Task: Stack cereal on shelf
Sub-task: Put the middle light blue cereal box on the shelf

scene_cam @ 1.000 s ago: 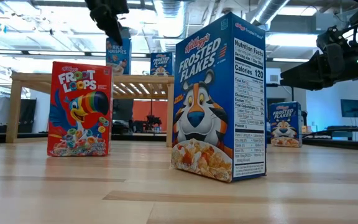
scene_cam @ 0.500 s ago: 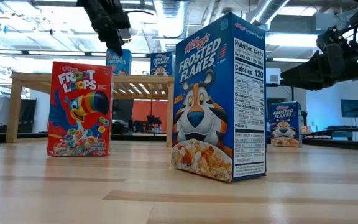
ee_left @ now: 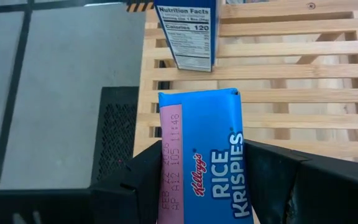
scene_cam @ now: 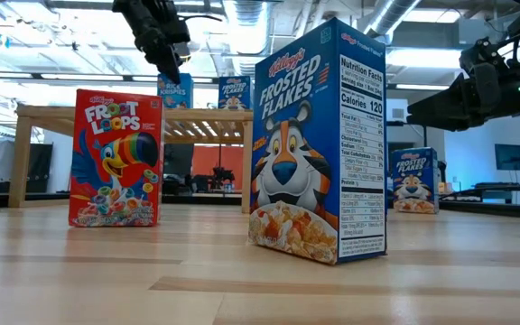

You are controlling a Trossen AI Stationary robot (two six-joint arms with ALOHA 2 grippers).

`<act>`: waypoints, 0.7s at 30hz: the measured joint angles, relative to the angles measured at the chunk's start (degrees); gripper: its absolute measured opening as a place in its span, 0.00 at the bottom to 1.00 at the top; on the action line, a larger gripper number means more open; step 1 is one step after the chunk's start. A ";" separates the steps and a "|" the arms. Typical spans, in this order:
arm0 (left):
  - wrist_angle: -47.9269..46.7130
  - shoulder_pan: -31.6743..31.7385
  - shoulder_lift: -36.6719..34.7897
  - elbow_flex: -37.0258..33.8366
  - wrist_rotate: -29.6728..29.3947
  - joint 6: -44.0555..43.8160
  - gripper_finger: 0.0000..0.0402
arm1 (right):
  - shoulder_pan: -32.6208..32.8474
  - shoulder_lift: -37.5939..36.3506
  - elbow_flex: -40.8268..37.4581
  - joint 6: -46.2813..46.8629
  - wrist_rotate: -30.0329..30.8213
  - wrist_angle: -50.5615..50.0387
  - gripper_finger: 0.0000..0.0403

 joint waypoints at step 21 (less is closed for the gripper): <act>-0.10 0.00 0.00 -0.02 -2.34 -2.69 0.68 | 0.00 0.01 -0.01 0.00 -0.02 -0.01 0.90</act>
